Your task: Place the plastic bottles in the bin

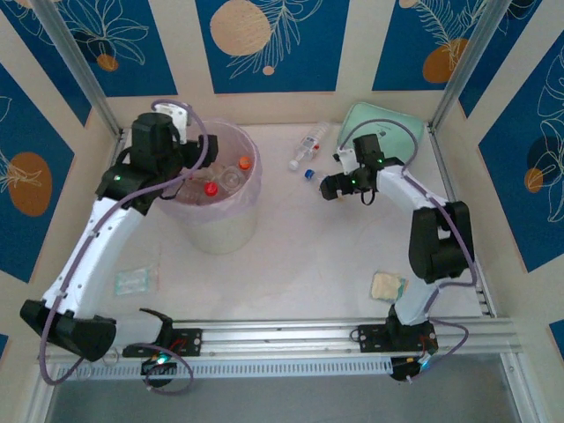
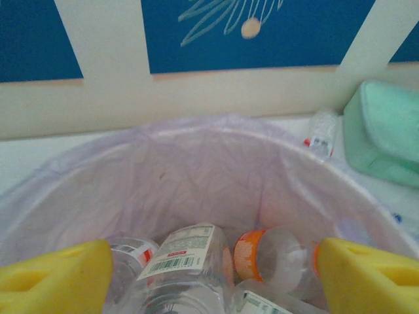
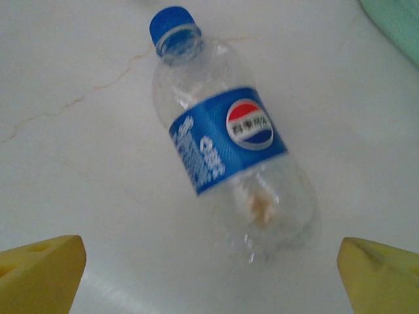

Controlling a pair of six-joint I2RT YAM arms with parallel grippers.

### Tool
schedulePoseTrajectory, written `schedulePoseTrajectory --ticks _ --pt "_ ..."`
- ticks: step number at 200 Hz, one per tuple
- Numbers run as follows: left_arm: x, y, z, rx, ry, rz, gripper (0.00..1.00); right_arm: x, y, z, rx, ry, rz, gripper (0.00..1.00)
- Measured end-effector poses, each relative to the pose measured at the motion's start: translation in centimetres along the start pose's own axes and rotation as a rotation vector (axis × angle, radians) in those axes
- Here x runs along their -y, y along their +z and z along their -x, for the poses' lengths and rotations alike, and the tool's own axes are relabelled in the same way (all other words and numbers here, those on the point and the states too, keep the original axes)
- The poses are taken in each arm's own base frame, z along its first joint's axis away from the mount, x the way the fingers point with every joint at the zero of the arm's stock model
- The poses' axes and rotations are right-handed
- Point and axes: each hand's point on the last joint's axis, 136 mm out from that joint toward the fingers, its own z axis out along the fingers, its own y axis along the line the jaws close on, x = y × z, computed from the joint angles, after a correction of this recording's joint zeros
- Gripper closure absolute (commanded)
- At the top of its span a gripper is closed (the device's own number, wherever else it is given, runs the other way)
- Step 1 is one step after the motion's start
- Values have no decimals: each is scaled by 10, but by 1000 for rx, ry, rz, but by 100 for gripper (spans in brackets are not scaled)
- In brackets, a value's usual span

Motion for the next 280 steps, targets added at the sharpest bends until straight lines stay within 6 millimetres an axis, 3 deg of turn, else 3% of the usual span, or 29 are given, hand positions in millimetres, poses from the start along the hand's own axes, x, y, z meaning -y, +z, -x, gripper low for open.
schedulePoseTrajectory --ticks 16,39,66,76,106,128,153,170,194,218,252,280 --pt "2 -17 14 33 1 -15 15 5 17 5 -20 -57 -1 1" --pt "4 -30 15 38 -1 -36 14 13 41 5 -70 -103 -3 3" --pt "8 -32 9 10 -3 -62 14 17 62 -4 -126 -121 3 27" --pt "9 -32 6 0 -10 -72 14 17 65 -8 -141 -130 7 31" --pt "13 -32 2 -11 -26 -95 14 15 64 -10 -148 -120 10 54" --pt "16 -32 1 -16 -47 -116 14 13 57 -13 -145 -115 10 64" --pt "27 -32 1 -14 -96 -180 14 4 28 -11 -106 -100 15 66" --pt "38 -32 1 -14 -140 -242 13 -7 -6 -1 -26 -89 29 67" --pt "53 -32 4 -13 -203 -328 2 -27 -58 18 132 -87 34 68" --pt "70 -29 11 -7 -238 -405 0 -67 -114 29 331 -103 95 77" --pt "111 -21 5 -43 -242 -514 0 -138 -191 34 575 -177 262 78" --pt "142 -25 6 -46 -246 -602 1 -185 -225 36 659 -266 374 78"
